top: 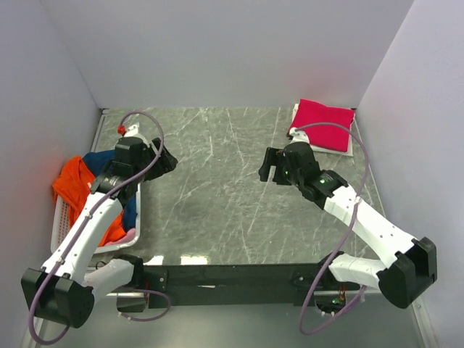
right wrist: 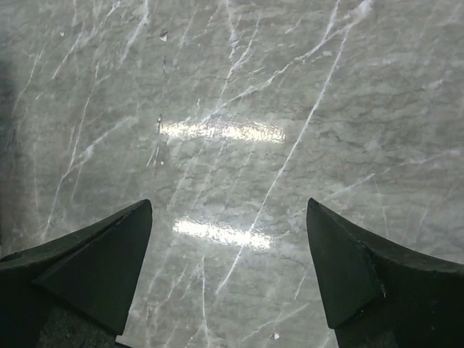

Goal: Fold and stack the t-shirts
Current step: Reset both grippers

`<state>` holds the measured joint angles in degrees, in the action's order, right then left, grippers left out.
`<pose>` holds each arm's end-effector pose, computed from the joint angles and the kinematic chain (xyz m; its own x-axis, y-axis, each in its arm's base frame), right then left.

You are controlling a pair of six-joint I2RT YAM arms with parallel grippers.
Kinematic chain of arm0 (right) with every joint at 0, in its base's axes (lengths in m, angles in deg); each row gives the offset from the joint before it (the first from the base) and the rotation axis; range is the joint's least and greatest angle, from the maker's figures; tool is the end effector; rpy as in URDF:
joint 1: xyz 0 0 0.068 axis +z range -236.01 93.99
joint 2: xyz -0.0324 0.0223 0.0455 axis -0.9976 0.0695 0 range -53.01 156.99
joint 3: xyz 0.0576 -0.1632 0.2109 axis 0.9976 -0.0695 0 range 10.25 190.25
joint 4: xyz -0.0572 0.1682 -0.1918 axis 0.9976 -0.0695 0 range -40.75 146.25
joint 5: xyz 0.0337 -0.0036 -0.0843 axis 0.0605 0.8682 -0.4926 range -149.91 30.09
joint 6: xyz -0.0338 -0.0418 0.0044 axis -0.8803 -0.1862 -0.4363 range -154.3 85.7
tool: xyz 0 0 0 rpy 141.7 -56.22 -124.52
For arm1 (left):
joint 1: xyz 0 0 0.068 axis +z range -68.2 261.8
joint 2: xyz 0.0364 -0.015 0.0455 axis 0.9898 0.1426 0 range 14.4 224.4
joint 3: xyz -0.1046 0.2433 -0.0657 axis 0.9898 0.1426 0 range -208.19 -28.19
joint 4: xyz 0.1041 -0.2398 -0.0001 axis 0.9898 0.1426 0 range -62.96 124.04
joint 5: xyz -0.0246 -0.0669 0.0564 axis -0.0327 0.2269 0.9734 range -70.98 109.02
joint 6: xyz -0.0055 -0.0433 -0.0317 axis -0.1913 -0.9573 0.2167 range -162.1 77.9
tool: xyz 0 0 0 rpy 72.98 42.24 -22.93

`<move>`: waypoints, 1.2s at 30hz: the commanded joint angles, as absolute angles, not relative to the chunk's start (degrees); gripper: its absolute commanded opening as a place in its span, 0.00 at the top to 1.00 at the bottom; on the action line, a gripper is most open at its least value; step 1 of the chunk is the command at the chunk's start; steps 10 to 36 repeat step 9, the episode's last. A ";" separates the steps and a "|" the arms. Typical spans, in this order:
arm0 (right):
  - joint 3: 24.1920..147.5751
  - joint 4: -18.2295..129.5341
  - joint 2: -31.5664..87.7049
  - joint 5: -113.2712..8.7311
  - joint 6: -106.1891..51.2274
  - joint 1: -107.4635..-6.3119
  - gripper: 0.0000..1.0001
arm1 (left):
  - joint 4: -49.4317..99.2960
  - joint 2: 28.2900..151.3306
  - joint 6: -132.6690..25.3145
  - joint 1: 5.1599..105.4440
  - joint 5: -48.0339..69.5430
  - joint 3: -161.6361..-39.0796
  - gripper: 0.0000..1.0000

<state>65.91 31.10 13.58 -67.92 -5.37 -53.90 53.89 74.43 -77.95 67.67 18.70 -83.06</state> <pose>0.2189 0.1315 0.3039 -0.6450 0.1605 -0.7471 -0.1361 0.9379 0.3190 0.2234 -0.0564 0.3219 -0.5623 -0.4625 -0.6855 -0.0995 0.8608 -0.4991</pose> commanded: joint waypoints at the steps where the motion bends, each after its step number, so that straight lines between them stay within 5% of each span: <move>1: 64.57 30.50 10.19 -70.46 -4.68 -53.67 0.07 | 55.42 71.71 -79.45 67.39 22.35 -81.98 0.26; 36: 63.07 26.90 6.06 -70.63 -6.87 -53.58 0.07 | 61.84 69.51 -80.16 67.48 24.99 -82.24 0.23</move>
